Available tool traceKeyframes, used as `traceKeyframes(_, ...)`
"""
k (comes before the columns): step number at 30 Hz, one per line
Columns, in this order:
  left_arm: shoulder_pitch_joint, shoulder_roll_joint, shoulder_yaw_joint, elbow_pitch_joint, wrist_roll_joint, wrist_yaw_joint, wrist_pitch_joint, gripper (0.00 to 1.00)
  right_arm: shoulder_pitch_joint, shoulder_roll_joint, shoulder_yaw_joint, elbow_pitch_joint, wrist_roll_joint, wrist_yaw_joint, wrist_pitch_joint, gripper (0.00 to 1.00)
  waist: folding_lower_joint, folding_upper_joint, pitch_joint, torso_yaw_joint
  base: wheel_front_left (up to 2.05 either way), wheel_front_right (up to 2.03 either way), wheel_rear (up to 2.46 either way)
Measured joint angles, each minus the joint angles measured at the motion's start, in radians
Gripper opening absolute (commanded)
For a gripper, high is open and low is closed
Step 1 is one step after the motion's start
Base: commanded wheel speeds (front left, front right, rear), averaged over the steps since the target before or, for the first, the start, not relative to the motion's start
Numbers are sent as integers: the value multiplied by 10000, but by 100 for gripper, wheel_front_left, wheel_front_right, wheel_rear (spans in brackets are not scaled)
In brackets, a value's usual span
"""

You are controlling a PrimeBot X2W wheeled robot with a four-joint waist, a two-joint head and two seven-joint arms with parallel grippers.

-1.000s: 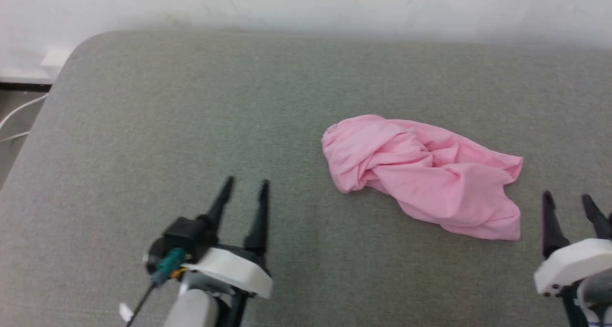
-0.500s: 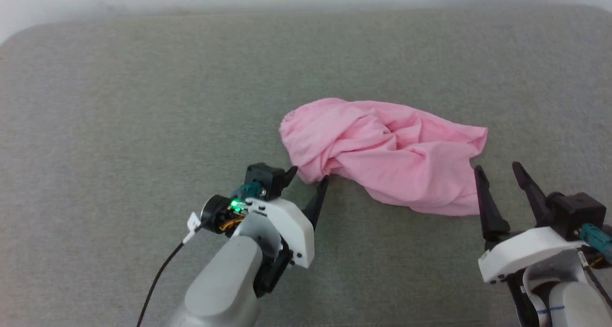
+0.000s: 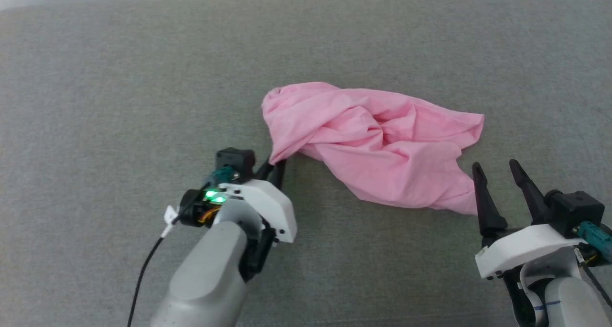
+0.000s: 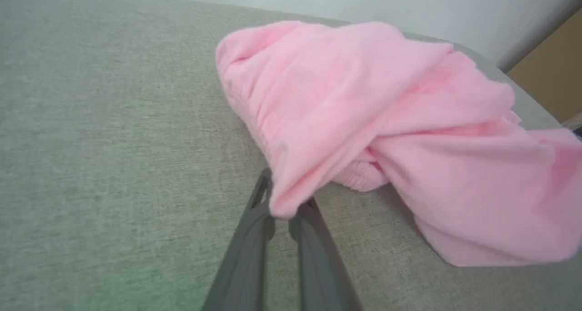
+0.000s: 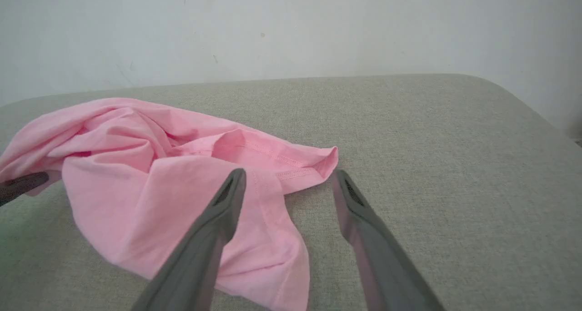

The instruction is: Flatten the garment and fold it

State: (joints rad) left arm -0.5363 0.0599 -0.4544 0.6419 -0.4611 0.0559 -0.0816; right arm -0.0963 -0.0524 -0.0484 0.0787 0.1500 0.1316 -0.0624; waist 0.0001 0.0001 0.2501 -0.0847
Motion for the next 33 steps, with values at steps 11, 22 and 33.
traceKeyframes(11,1758,1925,1221,-1952,-117,1498,-224,0,15,4,-107,-15,-105,0,316,100,-3,0,-486,1198,0,0,0)
traceKeyframes(22,3069,2178,1415,-3256,-583,1561,19,100,-144,4,426,-82,-90,0,826,100,-3,0,-714,2029,0,0,0)
traceKeyframes(33,3199,1363,2353,-5164,581,1559,-1747,100,-2263,21,1570,1202,598,-2,2847,100,-1,0,-349,2929,0,0,0)
